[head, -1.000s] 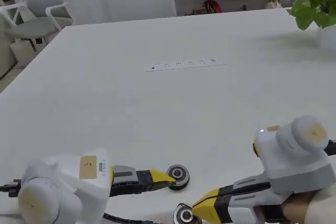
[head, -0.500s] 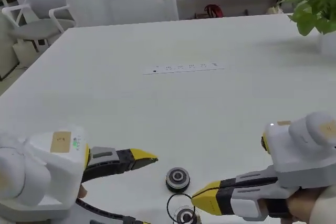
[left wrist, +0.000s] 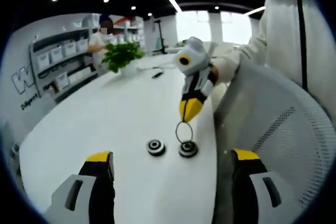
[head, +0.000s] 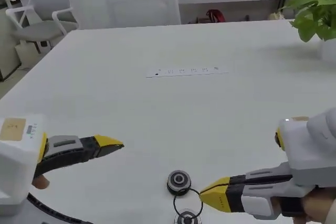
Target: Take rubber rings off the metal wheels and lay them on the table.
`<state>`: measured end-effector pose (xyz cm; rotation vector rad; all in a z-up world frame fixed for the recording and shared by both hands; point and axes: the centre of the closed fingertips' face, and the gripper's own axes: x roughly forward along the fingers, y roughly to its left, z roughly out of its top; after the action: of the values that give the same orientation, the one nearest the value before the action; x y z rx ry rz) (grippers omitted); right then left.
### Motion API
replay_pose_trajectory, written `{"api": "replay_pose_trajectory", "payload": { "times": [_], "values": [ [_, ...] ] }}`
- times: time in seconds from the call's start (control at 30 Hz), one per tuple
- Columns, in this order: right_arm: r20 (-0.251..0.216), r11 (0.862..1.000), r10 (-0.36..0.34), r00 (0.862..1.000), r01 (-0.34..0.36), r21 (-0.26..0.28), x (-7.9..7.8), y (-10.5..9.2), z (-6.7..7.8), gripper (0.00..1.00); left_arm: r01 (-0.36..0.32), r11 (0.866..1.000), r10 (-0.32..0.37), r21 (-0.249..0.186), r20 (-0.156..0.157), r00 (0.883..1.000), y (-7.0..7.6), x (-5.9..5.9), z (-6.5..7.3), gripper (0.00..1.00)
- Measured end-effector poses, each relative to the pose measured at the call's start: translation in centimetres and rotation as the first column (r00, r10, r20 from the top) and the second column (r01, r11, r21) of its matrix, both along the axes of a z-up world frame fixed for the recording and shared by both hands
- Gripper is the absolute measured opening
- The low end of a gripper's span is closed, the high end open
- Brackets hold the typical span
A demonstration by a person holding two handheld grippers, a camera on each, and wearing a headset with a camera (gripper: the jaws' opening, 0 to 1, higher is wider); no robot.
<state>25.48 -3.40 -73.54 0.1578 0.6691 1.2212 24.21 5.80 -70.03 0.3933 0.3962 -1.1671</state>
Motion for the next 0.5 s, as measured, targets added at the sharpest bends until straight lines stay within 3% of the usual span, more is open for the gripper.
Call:
{"api": "replay_pose_trajectory", "payload": {
  "times": [0.07, 0.23, 0.5],
  "values": [
    [0.003, 1.0, -0.006, 1.0, 0.006, 0.006, 0.0, -0.1, 0.4, 0.0, -0.04, 0.999, 0.04, -0.005, -0.009, 0.999, 0.9, 0.0, 0.3, 0.99],
    [0.008, 1.0, -0.02, 1.0, 0.02, 0.017, -0.1, -0.3, 1.1, 0.0, -0.099, 0.995, 0.099, 0.003, -0.016, 0.995, 2.7, -0.4, 0.2, 1.0],
    [0.03, 0.999, -0.038, 0.999, 0.037, 0.033, -0.2, -0.5, 2.7, 0.0, -0.168, 0.985, 0.168, -0.029, -0.013, 0.986, 4.5, -0.1, 0.9, 1.0]
  ]
}}
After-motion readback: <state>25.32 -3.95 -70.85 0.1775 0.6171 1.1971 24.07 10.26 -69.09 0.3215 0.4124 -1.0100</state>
